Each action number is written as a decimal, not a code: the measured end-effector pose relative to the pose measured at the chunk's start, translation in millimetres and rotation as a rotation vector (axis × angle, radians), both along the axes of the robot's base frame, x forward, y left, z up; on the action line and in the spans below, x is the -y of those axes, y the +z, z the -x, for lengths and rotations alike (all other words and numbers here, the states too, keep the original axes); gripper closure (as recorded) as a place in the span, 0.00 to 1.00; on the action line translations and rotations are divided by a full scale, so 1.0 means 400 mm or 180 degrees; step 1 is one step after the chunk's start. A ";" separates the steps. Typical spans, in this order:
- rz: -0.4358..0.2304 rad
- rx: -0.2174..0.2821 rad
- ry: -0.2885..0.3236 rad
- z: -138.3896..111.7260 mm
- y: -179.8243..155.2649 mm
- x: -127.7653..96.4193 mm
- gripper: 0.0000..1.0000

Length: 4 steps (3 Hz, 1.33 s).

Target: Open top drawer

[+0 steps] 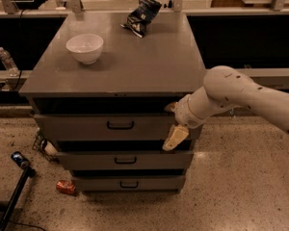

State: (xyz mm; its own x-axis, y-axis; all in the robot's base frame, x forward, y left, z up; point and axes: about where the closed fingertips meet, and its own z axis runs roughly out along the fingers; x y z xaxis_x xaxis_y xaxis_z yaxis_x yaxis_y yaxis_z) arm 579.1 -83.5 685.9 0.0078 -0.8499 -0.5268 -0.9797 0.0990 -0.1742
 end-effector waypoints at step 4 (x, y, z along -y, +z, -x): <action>0.0179 -0.0511 -0.0083 0.162 0.044 0.073 0.98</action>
Offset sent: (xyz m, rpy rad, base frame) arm -0.0108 -0.0079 0.0136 -0.0226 0.0230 0.0101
